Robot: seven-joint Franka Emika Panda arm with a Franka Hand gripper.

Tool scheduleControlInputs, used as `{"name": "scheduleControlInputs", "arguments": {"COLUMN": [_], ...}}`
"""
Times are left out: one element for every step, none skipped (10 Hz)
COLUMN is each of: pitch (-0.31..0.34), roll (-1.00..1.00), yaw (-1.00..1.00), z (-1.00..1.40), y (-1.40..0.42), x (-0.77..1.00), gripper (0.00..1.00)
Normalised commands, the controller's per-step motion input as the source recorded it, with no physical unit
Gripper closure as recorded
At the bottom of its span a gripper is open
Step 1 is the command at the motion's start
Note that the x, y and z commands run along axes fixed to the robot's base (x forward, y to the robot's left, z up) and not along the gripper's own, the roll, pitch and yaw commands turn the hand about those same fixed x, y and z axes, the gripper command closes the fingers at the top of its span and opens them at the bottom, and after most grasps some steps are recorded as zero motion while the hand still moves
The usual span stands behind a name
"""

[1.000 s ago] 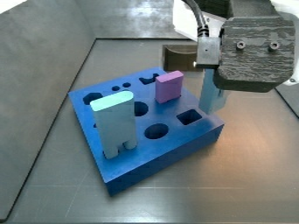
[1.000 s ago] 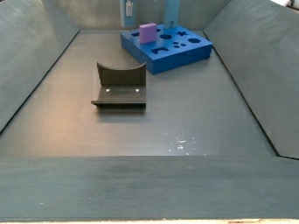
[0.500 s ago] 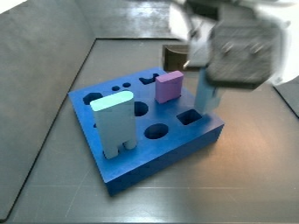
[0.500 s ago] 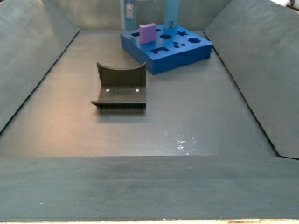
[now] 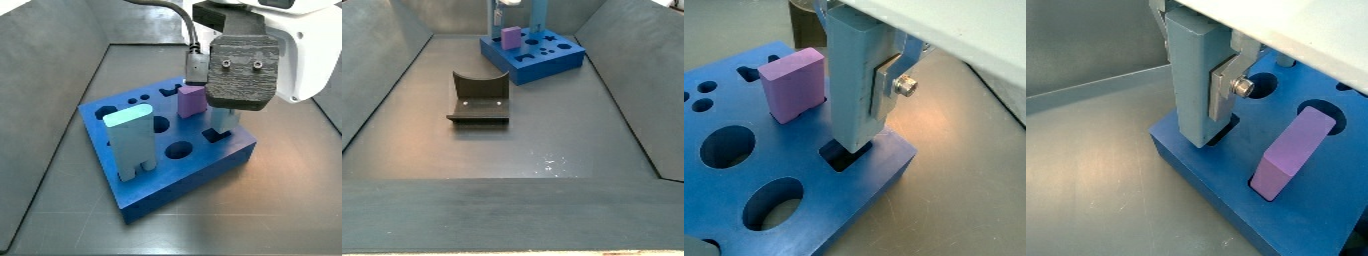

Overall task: Pick up the rectangle object. Move to above the board. Insert the rectangle object.
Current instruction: Insert the rectangle object.

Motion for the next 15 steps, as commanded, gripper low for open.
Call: {"name": "scheduleControlInputs", "arguments": {"pitch": [-0.143, -0.214, 0.057, 0.283, 0.303, 0.0, 0.046, 0.286, 0.1, 0.0, 0.009, 0.091, 0.04, 0.0, 0.0], "roll": [0.24, 0.19, 0.0, 0.17, 0.09, 0.01, 0.26, 0.54, 0.14, 0.03, 0.12, 0.37, 0.2, 0.01, 0.0], "yaw": [0.0, 0.0, 0.0, -0.01, -0.03, 0.0, -0.03, -0.21, -0.06, 0.0, -0.01, -0.23, -0.19, 0.0, 0.0], "z": [-0.1, -0.18, -0.01, -0.2, -0.08, 0.0, 0.0, 0.14, 0.0, 0.0, 0.0, 0.03, 0.0, -0.01, -0.42], "y": [-0.19, -0.21, 0.0, 0.0, 0.0, 0.0, 0.0, 0.0, -0.01, 0.0, 0.0, -0.04, -0.03, 0.0, 0.0], "x": [-0.17, -0.19, 0.05, 0.31, 0.21, 0.0, 0.0, 0.07, 0.04, 0.0, 0.0, -0.06, -0.15, 0.0, 0.0], "gripper": [1.0, 1.0, 1.0, 1.0, 1.0, 1.0, 1.0, 1.0, 1.0, 1.0, 1.0, 1.0, 1.0, 1.0, 1.0]}}
